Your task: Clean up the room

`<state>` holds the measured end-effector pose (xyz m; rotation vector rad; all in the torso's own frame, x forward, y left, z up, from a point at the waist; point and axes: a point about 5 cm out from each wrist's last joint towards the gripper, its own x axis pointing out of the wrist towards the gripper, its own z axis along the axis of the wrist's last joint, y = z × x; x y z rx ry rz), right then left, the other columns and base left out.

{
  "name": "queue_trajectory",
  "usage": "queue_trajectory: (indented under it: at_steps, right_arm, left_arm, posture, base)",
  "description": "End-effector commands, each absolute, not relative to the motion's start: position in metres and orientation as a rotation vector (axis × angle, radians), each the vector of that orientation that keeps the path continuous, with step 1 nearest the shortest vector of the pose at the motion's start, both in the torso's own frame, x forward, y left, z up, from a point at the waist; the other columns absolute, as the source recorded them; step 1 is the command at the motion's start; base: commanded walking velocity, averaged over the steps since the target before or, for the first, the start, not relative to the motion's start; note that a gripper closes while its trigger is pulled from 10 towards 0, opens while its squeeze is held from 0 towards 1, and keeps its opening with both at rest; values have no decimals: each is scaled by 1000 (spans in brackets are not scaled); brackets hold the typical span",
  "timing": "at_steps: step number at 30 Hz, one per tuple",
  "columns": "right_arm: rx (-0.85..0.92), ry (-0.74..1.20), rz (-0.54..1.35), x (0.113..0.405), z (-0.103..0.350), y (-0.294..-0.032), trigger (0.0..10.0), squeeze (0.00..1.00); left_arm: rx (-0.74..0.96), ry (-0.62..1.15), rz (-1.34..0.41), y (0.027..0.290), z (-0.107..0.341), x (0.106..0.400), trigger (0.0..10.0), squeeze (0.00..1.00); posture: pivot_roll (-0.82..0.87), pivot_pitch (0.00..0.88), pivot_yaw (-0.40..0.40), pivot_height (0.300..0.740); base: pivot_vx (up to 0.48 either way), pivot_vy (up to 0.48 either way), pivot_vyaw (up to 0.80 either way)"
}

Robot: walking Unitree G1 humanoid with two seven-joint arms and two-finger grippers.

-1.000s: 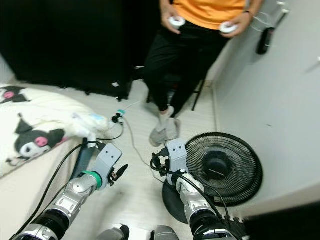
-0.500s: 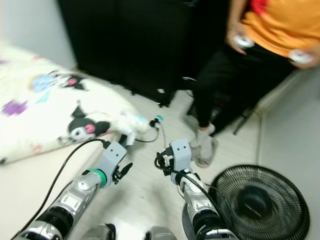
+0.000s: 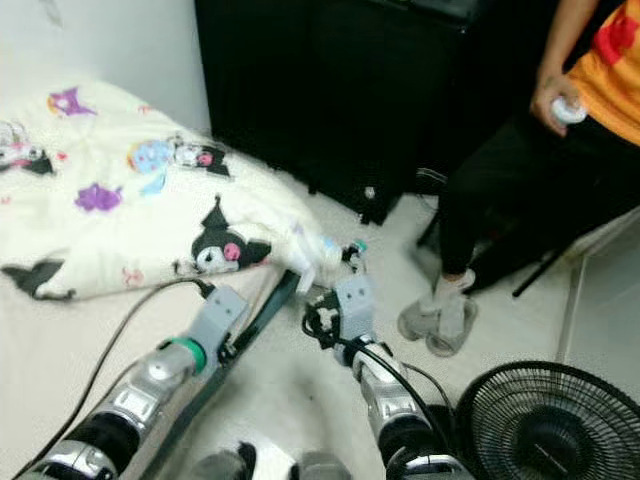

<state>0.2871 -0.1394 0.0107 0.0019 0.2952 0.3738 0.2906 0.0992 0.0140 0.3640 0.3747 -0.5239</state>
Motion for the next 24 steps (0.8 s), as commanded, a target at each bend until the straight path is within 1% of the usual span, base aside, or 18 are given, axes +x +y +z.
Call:
queue_trajectory:
  at_steps: [1, 24]
  right_arm:
    - [7, 307, 375, 285, 8, -139, 10000, 0]
    - [5, 313, 384, 286, 8, -138, 10000, 0]
  left_arm:
    - [370, 398, -532, 99, 9, 286, 10000, 0]
    - [380, 385, -530, 97, 10, 289, 10000, 0]
  posture:
    - [-58, 18, -21, 740]
    - [-61, 5, -19, 740]
  base:
    - [0, 0, 731]
    - [0, 0, 732]
